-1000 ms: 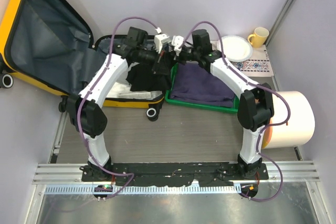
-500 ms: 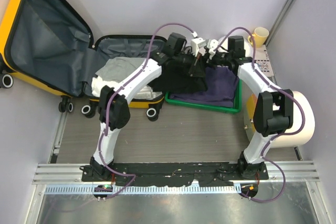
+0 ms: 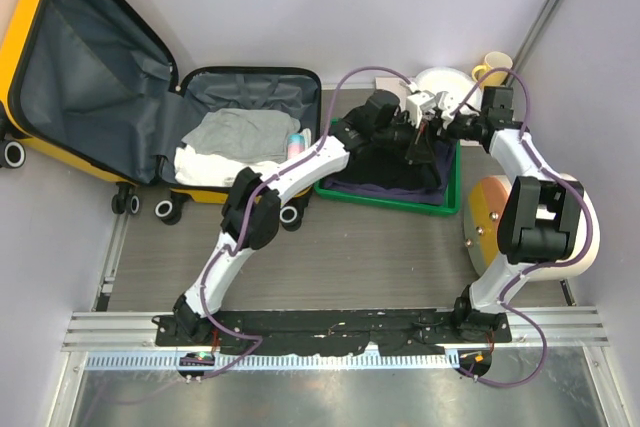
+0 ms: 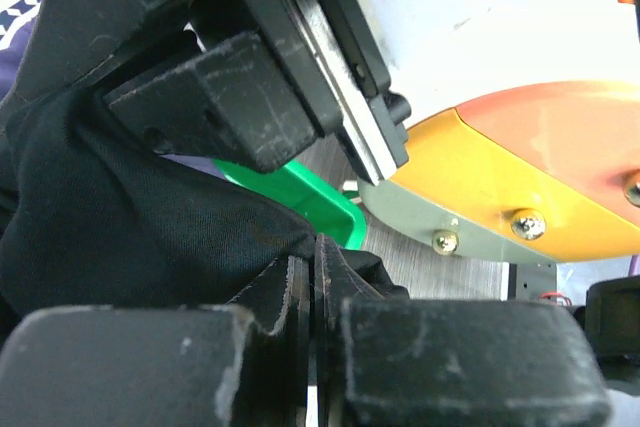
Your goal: Open, take out, and arrange the luggage
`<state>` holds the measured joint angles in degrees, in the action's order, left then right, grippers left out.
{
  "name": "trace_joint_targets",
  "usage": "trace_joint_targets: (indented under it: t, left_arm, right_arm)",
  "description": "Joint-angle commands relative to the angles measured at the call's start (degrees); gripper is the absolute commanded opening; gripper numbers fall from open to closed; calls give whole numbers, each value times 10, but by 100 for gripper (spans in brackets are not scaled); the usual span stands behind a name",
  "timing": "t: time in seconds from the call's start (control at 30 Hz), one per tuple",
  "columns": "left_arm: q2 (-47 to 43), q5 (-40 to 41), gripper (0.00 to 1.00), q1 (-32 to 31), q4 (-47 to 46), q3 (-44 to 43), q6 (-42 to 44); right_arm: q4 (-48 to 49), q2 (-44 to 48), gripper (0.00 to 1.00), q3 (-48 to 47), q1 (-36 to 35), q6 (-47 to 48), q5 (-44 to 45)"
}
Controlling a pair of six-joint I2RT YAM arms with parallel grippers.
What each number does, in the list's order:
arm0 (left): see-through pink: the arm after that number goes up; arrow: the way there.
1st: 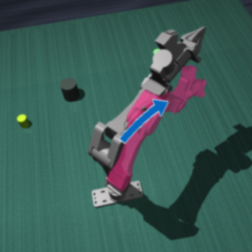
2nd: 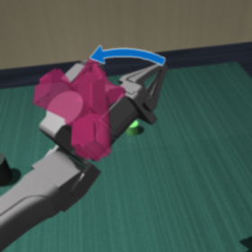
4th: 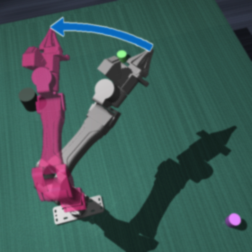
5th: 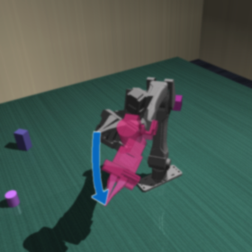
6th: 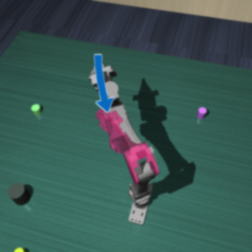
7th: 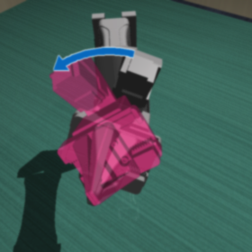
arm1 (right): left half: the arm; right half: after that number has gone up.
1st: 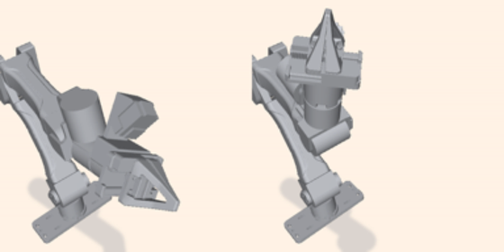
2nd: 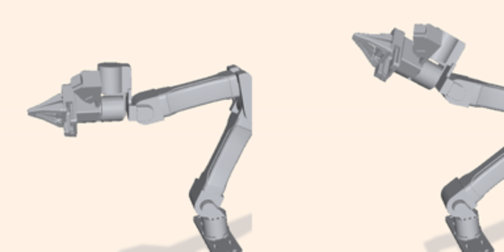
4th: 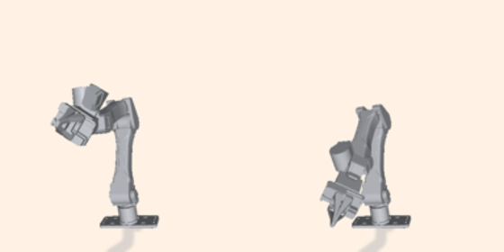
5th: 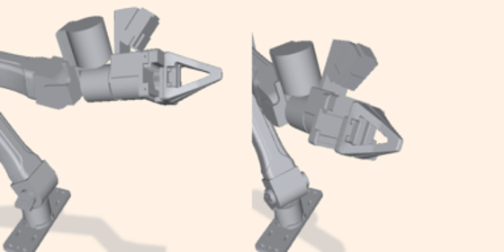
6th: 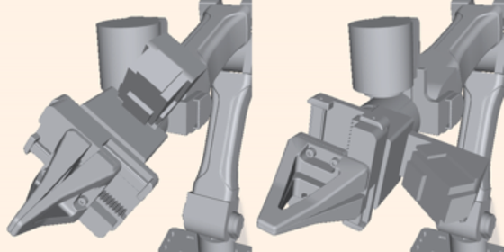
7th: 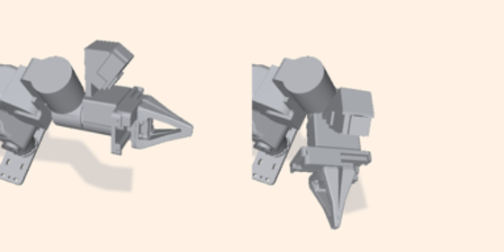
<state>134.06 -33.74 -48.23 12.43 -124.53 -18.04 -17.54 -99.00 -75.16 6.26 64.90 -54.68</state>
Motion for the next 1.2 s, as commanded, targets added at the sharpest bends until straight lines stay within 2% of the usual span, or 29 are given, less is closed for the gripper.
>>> trace_joint_targets:
  t: [0.0,0.17,0.2,0.23,0.27,0.33,0.37,0.43,0.53,0.6,0.67,0.8,0.9,1.0,1.03,1.07,1.1,1.17]
  left_arm:
    - [28,-22,0,-50,-49,11,-39]
    - [31,-13,0,-52,-84,18,-51]
    - [28,-17,3,-52,-84,18,-51]
    - [24,-19,31,-52,-76,17,-51]
    - [19,-22,44,-49,-65,16,-40]
    - [-11,-29,60,-43,-32,24,-28]
    - [-26,-31,63,-31,-27,51,-25]
    - [-77,-45,66,0,-21,90,-25]
    - [-139,-55,67,37,12,173,32]
    - [-198,-50,68,47,43,219,117]
    - [-243,-43,71,63,100,243,166]
    - [-302,-72,72,117,148,287,178]
    - [-342,-85,72,160,156,321,196]
    - [-367,-86,73,204,156,348,200]
    - [-372,-88,73,211,156,356,201]
    - [-375,-92,73,218,156,359,201]
    - [-379,-93,73,230,157,361,200]
    - [-382,-95,73,240,155,369,197]
  right_arm:
    - [43,2,1,-2,-4,103,-5]
    - [43,-16,1,-17,7,115,4]
    - [42,-18,2,-17,8,124,8]
    - [40,-19,25,-17,8,133,14]
    - [28,-20,39,-20,8,142,18]
    - [11,-16,67,-26,7,162,22]
    - [8,-13,70,-30,6,161,32]
    - [8,-3,72,-32,5,153,38]
    - [11,10,76,-35,5,153,48]
    - [22,15,77,-35,3,150,63]
    - [49,22,78,-33,-5,145,88]
    - [86,33,82,-35,-7,151,124]
    - [60,53,84,-34,-7,213,126]
    - [-69,70,86,-60,-5,343,99]
    - [-170,69,86,-88,-5,379,93]
    - [-224,66,86,-103,-9,458,99]
    - [-312,66,86,-117,-11,494,111]
    - [-350,73,86,-107,-16,545,161]
